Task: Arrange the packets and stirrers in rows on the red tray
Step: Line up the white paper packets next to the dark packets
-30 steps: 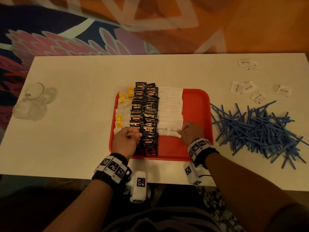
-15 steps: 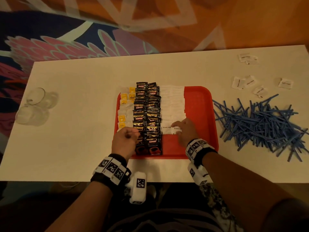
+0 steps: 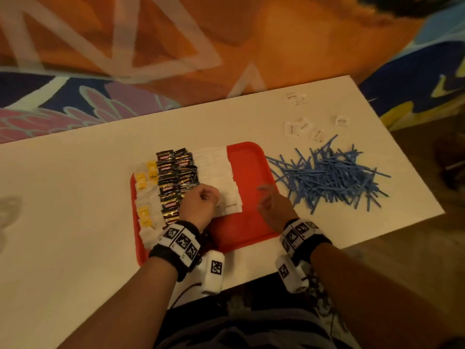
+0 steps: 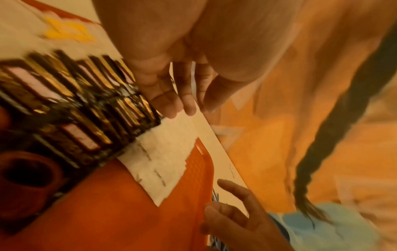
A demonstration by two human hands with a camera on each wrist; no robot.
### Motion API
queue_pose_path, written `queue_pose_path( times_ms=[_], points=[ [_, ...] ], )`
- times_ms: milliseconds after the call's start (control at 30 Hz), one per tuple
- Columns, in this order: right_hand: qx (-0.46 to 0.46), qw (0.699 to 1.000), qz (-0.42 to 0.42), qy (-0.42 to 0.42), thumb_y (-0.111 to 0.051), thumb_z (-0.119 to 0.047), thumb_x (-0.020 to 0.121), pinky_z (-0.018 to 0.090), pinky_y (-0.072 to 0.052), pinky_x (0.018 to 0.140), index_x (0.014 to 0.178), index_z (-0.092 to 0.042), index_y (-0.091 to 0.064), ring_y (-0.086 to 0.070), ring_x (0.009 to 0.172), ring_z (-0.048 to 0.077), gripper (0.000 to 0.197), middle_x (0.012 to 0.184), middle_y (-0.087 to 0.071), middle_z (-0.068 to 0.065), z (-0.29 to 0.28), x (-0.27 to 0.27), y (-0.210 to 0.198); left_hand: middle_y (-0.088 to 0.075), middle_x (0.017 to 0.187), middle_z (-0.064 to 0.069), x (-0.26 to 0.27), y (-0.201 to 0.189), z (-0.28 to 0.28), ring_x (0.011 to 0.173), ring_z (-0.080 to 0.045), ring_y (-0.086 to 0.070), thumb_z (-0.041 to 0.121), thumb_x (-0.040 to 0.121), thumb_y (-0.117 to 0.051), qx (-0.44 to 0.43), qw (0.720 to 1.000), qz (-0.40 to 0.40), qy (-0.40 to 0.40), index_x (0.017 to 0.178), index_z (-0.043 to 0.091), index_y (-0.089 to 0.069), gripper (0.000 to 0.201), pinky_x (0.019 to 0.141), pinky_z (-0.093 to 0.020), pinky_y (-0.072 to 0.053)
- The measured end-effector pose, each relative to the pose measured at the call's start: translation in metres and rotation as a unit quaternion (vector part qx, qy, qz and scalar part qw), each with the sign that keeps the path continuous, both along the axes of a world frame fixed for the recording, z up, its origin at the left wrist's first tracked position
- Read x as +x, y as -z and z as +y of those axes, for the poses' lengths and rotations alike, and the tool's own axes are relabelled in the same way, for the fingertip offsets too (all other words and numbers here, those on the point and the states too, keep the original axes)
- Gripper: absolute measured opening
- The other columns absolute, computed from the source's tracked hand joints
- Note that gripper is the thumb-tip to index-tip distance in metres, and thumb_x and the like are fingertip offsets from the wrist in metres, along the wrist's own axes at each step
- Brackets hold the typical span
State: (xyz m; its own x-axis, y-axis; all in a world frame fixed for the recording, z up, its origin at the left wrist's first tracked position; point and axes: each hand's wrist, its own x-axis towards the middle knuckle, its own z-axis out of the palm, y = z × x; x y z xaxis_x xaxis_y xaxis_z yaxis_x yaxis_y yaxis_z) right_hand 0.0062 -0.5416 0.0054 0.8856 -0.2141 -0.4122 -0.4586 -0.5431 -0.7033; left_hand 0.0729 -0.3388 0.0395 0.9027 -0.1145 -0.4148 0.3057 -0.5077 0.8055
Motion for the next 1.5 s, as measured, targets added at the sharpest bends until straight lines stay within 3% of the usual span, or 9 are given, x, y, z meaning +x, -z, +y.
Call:
queue_pose_path(
  times_ms=[267, 433, 567, 800, 1000, 1200, 1300, 1367, 1500],
  points=[
    [0.037, 0.995, 0.015, 0.094, -0.048, -0.013, 0.097, 0.02, -0.047, 0.06, 0.103, -0.02, -0.058, -0.059, 0.07, 0.015, 0.014, 0.086, -0.065, 0.001, -0.094, -0.01, -0.008, -0.065, 0.105, -0.001, 0.046, 0.004, -0.149, 0.101, -0.019, -0.06, 0.023, 0.09, -0.069, 0.08, 0.975, -0.048, 0.202, 0.103, 0.015, -0.068, 0.015, 0.082, -0.023, -0.038],
    [-0.002, 0.996, 0.013, 0.085, -0.06, -0.012, 0.091, 0.029, -0.051, 0.081, 0.11, -0.015, -0.065, -0.058, 0.079, 0.012, 0.02, 0.088, -0.064, -0.006, -0.182, 0.005, -0.009, -0.046, 0.13, -0.013, 0.097, 0.023, -0.25, 0.112, -0.034, -0.055, 0.032, 0.089, -0.071, 0.186, 0.935, -0.042, 0.298, 0.118, 0.019, -0.06, 0.034, 0.085, -0.03, -0.043],
    [-0.015, 0.995, 0.015, 0.101, -0.061, -0.012, 0.09, 0.033, -0.052, 0.085, 0.109, -0.013, -0.066, -0.064, 0.09, 0.021, 0.019, 0.098, -0.069, 0.003, -0.251, 0.034, -0.002, -0.033, 0.145, -0.017, 0.144, 0.042, -0.321, 0.126, -0.041, -0.047, 0.045, 0.089, -0.069, 0.258, 0.911, -0.028, 0.321, 0.143, 0.023, -0.044, 0.064, 0.106, -0.044, -0.043],
    [-0.024, 0.994, 0.058, 0.085, -0.06, -0.018, 0.092, 0.03, -0.05, 0.087, 0.099, -0.02, -0.063, -0.06, 0.089, 0.014, 0.008, 0.092, -0.062, -0.008, -0.321, 0.094, 0.024, -0.015, 0.155, -0.012, 0.166, 0.07, -0.4, 0.136, -0.043, -0.028, 0.062, 0.09, -0.056, 0.338, 0.879, -0.026, 0.334, 0.153, 0.031, -0.022, 0.079, 0.105, -0.051, -0.038],
    [-0.081, 0.992, 0.067, 0.063, -0.06, -0.025, 0.093, 0.025, -0.039, 0.094, 0.114, -0.022, -0.061, -0.055, 0.112, 0.02, 0.021, 0.126, -0.054, 0.003, -0.354, 0.147, 0.031, -0.013, 0.156, -0.012, 0.179, 0.083, -0.423, 0.131, -0.041, -0.031, 0.024, 0.095, -0.059, 0.358, 0.867, -0.082, 0.337, 0.14, 0.022, -0.045, 0.047, 0.096, -0.051, -0.047],
    [-0.15, 0.978, 0.145, 0.001, -0.057, -0.028, 0.093, 0.035, -0.027, 0.113, 0.142, -0.025, -0.042, -0.021, 0.142, 0.028, 0.051, 0.154, -0.021, 0.005, -0.365, 0.188, 0.041, 0.026, 0.163, -0.006, 0.241, 0.083, -0.424, 0.11, -0.039, -0.06, -0.004, 0.088, -0.062, 0.33, 0.889, -0.063, 0.31, 0.156, 0.041, -0.004, 0.1, 0.087, -0.042, -0.054],
    [-0.18, 0.971, 0.159, -0.016, -0.061, -0.027, 0.09, 0.036, -0.031, 0.109, 0.143, -0.025, -0.042, -0.024, 0.138, 0.028, 0.056, 0.15, -0.021, 0.004, -0.365, 0.192, 0.046, 0.013, 0.166, -0.004, 0.263, 0.083, -0.426, 0.13, -0.04, -0.048, 0.009, 0.092, -0.062, 0.338, 0.885, -0.034, 0.317, 0.156, 0.043, -0.001, 0.094, 0.103, -0.042, -0.043],
    [-0.179, 0.973, 0.147, -0.012, -0.063, -0.026, 0.09, 0.036, -0.034, 0.108, 0.142, -0.025, -0.043, -0.026, 0.135, 0.027, 0.055, 0.146, -0.023, 0.003, -0.364, 0.193, 0.046, -0.009, 0.163, -0.007, 0.267, 0.083, -0.426, 0.137, -0.039, -0.04, 0.021, 0.094, -0.062, 0.342, 0.881, -0.042, 0.324, 0.156, 0.035, -0.024, 0.074, 0.111, -0.04, -0.035],
    [-0.16, 0.98, 0.121, 0.003, -0.068, -0.023, 0.088, 0.036, -0.041, 0.104, 0.135, -0.021, -0.049, -0.036, 0.129, 0.027, 0.051, 0.14, -0.031, 0.005, -0.36, 0.196, 0.047, -0.043, 0.135, -0.014, 0.257, 0.084, -0.422, 0.12, -0.038, -0.052, 0.023, 0.09, -0.065, 0.345, 0.877, -0.095, 0.32, 0.133, 0.02, -0.057, 0.044, 0.099, -0.04, -0.044]
  ],
)
